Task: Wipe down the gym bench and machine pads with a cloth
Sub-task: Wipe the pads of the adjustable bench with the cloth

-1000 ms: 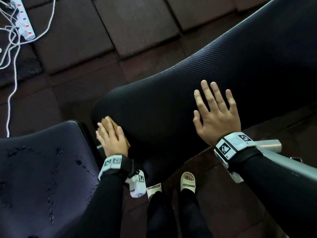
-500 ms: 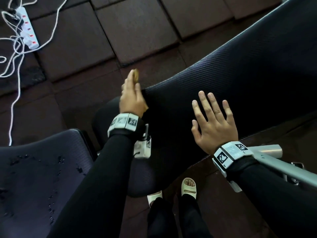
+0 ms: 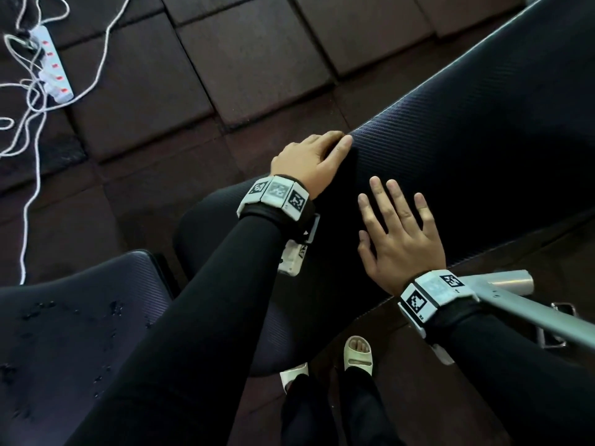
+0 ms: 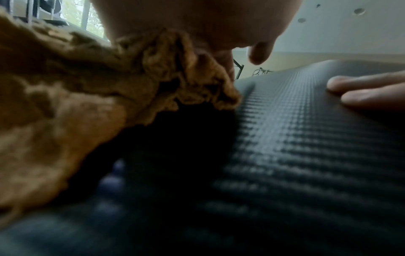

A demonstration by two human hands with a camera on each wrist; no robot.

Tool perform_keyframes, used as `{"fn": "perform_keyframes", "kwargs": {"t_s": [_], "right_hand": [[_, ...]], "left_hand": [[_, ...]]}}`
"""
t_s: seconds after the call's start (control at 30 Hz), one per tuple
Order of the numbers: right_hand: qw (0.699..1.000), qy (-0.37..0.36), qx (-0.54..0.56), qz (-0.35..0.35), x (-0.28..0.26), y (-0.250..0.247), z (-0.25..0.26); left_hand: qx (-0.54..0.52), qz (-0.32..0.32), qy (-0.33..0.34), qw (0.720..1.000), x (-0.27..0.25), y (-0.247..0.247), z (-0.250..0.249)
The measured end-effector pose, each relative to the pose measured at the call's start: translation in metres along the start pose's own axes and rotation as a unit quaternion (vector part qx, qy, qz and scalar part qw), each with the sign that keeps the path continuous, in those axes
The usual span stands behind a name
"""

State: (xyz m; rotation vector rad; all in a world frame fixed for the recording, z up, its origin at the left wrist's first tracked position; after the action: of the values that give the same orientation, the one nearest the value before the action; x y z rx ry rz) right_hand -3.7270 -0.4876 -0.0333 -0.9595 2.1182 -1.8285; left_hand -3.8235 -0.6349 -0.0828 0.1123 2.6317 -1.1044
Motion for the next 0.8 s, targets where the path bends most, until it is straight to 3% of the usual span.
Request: {"fn": "perform_keyframes", "kwargs": {"t_s": [0.2,0.33,0.47,0.7,0.8], "right_hand": [[1.000,-0.006,-0.015,-0.004,0.001,-0.001,0.001],[0.999,-0.015,-0.030,-0.007,0.000,-0.002,0.001],[0.999,-0.014,-0.028,-0.006,0.001,-0.001,0.001],[1.000,-0.008,-0.030,-0.007,0.002,-0.003,0.000],[1.000,-0.007,-0.026,-0.004,0.002,-0.002,0.001]], "left_hand": [[0.018,-0.046,0.020,0.999,-0.008,-0.004,0.009],[0.032,-0.095,-0.001,0.995,-0.026,-0.015,0.065],[0.042,-0.102,-0.040,0.993,-0.035,-0.021,0.104],[0.032,-0.065,-0.022,0.997,-0.016,-0.006,0.057],[0.025,-0.048,-0.019,0.998,-0.016,-0.006,0.062]]}}
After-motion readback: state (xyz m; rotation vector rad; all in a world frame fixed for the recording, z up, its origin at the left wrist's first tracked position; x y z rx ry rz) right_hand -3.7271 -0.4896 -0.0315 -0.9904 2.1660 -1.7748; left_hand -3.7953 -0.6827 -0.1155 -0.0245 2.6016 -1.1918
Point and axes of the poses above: each hand's wrist, its own x-axis towards the middle knuckle, its own y-axis out of the palm, z = x × y, the point moved 10 cm from there along x, towards the middle knuckle, and after that the axes turned 3 degrees about -x, right-handed, at the moved point
